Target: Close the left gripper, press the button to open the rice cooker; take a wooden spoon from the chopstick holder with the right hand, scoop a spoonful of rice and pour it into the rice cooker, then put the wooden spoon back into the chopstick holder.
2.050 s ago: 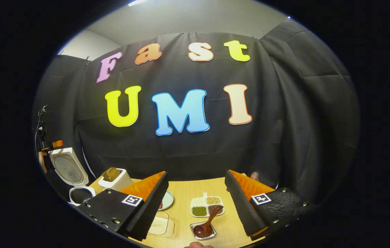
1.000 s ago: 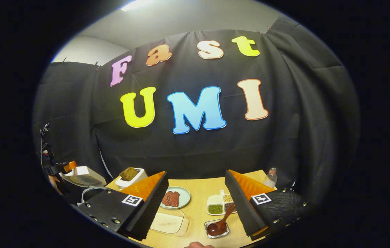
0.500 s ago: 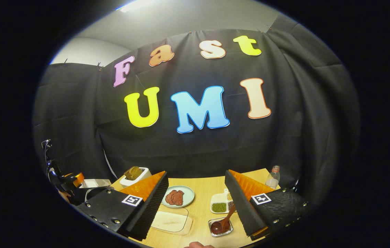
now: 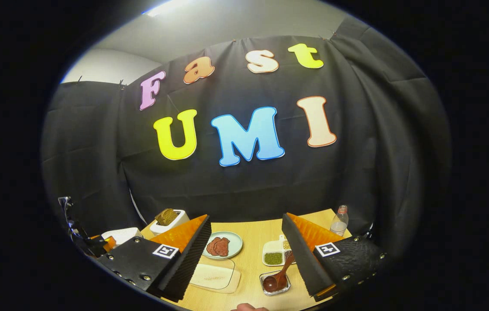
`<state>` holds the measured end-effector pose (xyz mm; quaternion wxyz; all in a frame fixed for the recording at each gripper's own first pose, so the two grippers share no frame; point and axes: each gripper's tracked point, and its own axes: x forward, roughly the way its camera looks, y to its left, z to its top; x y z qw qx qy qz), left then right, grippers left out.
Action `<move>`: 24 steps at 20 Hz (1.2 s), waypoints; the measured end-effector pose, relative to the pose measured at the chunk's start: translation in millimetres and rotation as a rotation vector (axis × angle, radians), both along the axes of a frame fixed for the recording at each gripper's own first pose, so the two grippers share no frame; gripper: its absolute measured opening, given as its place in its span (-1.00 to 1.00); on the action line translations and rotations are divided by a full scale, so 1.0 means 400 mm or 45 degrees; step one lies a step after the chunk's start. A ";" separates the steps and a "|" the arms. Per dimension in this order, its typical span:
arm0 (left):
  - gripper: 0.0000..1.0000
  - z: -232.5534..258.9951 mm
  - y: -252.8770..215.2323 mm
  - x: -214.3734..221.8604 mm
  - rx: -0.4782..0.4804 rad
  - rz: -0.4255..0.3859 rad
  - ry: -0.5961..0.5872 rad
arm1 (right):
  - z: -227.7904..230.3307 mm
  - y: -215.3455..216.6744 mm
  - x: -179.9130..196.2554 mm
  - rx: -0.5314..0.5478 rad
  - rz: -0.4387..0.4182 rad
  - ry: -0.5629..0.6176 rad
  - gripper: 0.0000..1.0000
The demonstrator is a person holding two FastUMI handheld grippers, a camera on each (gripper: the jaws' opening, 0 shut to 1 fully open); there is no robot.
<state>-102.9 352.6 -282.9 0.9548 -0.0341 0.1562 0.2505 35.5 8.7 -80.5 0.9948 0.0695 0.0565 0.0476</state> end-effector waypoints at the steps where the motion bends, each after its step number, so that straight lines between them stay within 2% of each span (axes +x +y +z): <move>1: 0.89 -0.016 -0.004 -0.006 0.002 -0.005 0.019 | -0.001 0.001 -0.001 0.003 0.002 0.002 0.99; 5: 0.89 -0.021 -0.005 -0.014 0.002 -0.007 0.014 | 0.003 0.003 -0.001 0.001 0.004 -0.002 0.99; 6: 0.83 -0.015 -0.003 -0.011 0.005 -0.007 0.010 | 0.003 0.005 0.001 -0.001 0.007 -0.003 0.99; 8: 0.89 -0.014 -0.006 -0.011 0.005 -0.009 0.010 | 0.000 0.009 0.001 -0.009 0.007 0.000 0.99; 13: 0.89 -0.098 -0.016 -0.018 -0.057 -0.026 0.123 | -0.005 0.022 -0.001 -0.017 0.017 0.008 0.99; 18: 0.89 -0.109 -0.006 0.001 -0.081 -0.011 0.103 | -0.021 0.024 -0.008 -0.001 0.022 0.022 0.99; 19: 0.79 -0.109 0.000 0.005 -0.083 -0.026 0.117 | -0.020 0.023 -0.007 0.003 0.023 0.020 0.99; 20: 1.00 -0.096 0.001 0.005 -0.087 -0.038 0.113 | -0.016 0.022 -0.009 0.003 0.024 0.017 0.99; 21: 1.00 -0.079 -0.006 0.008 -0.114 -0.062 0.103 | -0.016 0.021 -0.011 -0.001 0.025 0.017 0.99; 22: 0.99 -0.065 -0.005 0.003 -0.135 -0.043 0.097 | -0.011 0.013 -0.013 -0.008 0.021 0.012 0.99; 24: 0.93 0.012 -0.010 0.003 -0.116 -0.034 -0.014 | 0.005 -0.002 -0.015 -0.027 0.005 -0.011 0.99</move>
